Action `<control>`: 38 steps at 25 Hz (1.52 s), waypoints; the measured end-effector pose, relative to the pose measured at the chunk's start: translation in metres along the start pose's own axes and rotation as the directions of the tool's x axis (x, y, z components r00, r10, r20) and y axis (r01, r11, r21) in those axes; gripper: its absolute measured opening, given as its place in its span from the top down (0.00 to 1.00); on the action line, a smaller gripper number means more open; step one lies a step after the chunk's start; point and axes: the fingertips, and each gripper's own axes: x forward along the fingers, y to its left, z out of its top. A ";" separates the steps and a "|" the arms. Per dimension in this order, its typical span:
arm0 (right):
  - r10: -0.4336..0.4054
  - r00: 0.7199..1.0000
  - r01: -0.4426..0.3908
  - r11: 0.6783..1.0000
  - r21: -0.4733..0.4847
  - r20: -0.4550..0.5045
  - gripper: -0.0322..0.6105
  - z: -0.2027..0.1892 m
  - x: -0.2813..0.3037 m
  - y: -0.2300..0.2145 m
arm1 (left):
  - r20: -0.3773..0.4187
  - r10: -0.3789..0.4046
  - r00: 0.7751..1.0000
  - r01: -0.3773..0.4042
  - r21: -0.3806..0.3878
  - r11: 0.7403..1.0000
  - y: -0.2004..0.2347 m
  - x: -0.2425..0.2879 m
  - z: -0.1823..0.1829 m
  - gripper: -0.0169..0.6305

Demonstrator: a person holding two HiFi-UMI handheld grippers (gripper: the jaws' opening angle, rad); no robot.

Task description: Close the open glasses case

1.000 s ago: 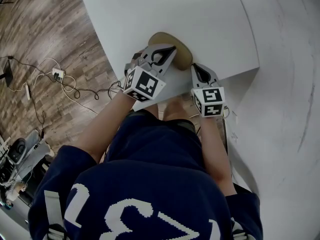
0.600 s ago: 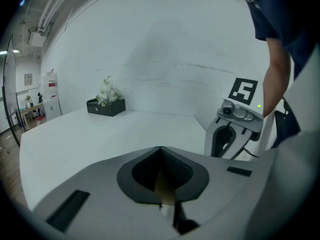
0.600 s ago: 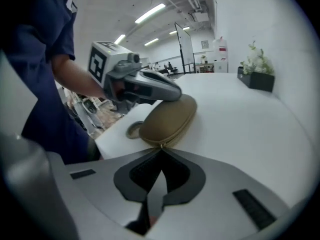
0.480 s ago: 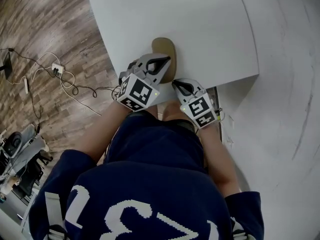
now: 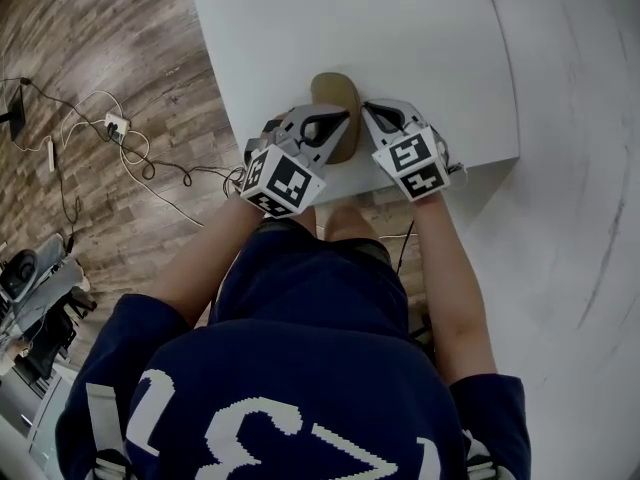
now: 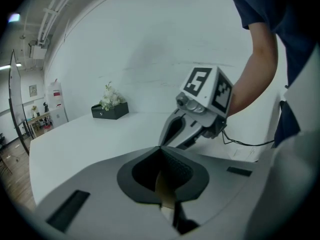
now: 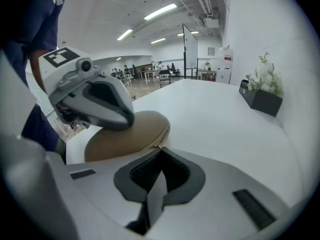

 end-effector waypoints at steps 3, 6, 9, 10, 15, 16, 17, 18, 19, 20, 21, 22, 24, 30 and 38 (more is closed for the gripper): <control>0.002 1.000 -0.002 0.999 -0.045 -0.002 0.92 0.011 0.006 -0.010 | -0.017 -0.011 1.000 0.010 -0.024 1.000 0.001 0.000 0.000 0.95; 0.004 1.000 -0.004 1.000 -0.025 -0.004 0.92 0.000 -0.011 0.002 | -0.036 -0.075 0.997 0.074 -0.028 0.997 -0.007 -0.003 0.002 0.95; 0.021 1.000 -0.020 0.999 0.042 -0.024 0.92 -0.030 -0.036 0.025 | -0.064 -0.158 0.985 0.159 0.012 0.987 -0.030 -0.002 0.005 0.95; 0.032 0.999 -0.030 0.997 0.069 -0.030 0.92 -0.040 -0.044 0.036 | -0.077 -0.184 0.980 0.187 0.026 0.982 -0.041 -0.002 0.005 0.95; 0.086 0.996 -0.082 0.969 0.233 -0.007 0.92 -0.067 -0.065 0.089 | -0.148 -0.235 0.961 0.253 0.113 0.961 -0.078 -0.010 0.002 0.95; 0.079 0.997 -0.077 0.964 0.255 0.001 0.92 -0.069 -0.065 0.091 | -0.150 -0.230 0.962 0.249 0.127 0.960 -0.081 -0.011 0.001 0.95; 0.066 0.998 -0.065 0.961 0.268 0.004 0.92 -0.070 -0.065 0.090 | -0.147 -0.221 0.964 0.242 0.141 0.960 -0.081 -0.012 0.000 0.95; 0.049 0.999 -0.049 0.961 0.271 0.004 0.92 -0.071 -0.065 0.087 | -0.141 -0.212 0.967 0.233 0.155 0.960 -0.082 -0.012 0.000 0.95; 0.033 0.999 -0.032 0.963 0.266 0.002 0.92 -0.072 -0.065 0.083 | -0.135 -0.205 0.969 0.226 0.169 0.959 -0.082 -0.011 -0.001 0.95; 0.016 1.000 -0.015 0.967 0.255 -0.002 0.92 -0.072 -0.065 0.079 | -0.129 -0.203 0.971 0.224 0.176 0.958 -0.082 -0.011 -0.001 0.95; -0.002 1.000 0.004 0.970 0.241 -0.008 0.92 -0.073 -0.066 0.074 | -0.126 -0.206 0.970 0.227 0.178 0.958 -0.082 -0.012 -0.001 0.95; -0.023 1.000 0.025 0.972 0.232 -0.013 0.92 -0.075 -0.068 0.067 | -0.125 -0.212 0.969 0.232 0.175 0.957 -0.082 -0.012 -0.001 0.95; -0.054 0.998 0.057 0.975 0.214 -0.022 0.92 -0.077 -0.070 0.048 | -0.125 -0.224 0.967 0.243 0.165 0.956 -0.082 -0.012 -0.001 0.95; 0.097 0.993 -0.099 0.995 -0.012 -0.069 0.92 -0.060 -0.044 0.008 | -0.123 -0.280 0.952 0.295 0.122 0.948 -0.081 -0.012 0.000 0.95; 0.162 0.983 -0.180 0.945 -0.273 -0.089 0.91 -0.026 -0.014 -0.009 | -0.123 -0.347 0.930 0.357 0.076 0.931 -0.081 -0.014 0.002 0.95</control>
